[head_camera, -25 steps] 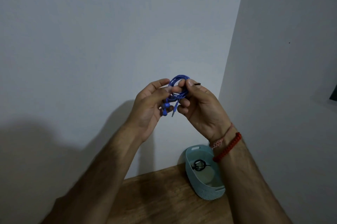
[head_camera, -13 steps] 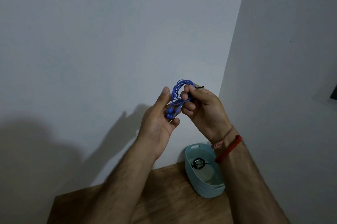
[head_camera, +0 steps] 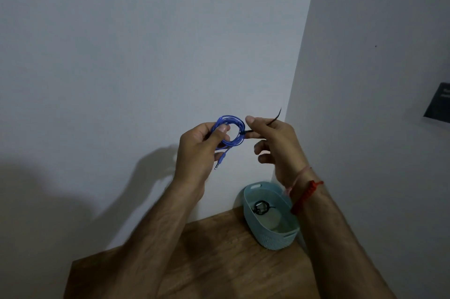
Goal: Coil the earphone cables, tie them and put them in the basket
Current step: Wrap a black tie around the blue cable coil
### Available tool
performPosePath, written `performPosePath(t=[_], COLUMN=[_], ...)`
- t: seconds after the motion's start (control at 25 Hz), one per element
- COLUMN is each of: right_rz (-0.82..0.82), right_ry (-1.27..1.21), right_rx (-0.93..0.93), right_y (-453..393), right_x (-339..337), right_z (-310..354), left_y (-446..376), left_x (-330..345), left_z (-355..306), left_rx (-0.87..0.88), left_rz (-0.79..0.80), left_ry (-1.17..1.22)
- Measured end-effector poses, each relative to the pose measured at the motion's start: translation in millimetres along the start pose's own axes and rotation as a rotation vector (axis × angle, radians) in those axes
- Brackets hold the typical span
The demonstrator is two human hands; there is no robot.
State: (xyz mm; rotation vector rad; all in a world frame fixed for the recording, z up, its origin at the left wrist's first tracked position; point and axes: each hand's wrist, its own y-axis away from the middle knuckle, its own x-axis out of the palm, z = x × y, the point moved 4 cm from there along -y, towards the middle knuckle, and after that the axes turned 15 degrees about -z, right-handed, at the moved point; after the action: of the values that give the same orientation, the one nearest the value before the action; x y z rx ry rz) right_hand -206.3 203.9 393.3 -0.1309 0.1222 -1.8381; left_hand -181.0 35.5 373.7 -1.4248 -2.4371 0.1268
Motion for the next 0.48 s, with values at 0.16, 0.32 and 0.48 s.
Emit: performPosePath(t=[0.16,0.32,0.48], right_rz=[-0.002,0.146,0.145], right_ry=[0.02,-0.045,-0.041], right_rx=[0.07,0.141,0.146], right_y=[-0.4,16.7,18.5], right_x=[-12.6,-16.8,-27.0], right_z=[3.7,-4.2,-26.5], left_y=[-3.3,-1.1,2.4], left_x=[-2.9,5.3,18.6], left_z=[-6.7,-3.8,16.8], left_rx=[-0.021,0.026,0.138], left_rz=[0.12,0.227,0.234], left_ry=[-0.037,-0.131,-0.274])
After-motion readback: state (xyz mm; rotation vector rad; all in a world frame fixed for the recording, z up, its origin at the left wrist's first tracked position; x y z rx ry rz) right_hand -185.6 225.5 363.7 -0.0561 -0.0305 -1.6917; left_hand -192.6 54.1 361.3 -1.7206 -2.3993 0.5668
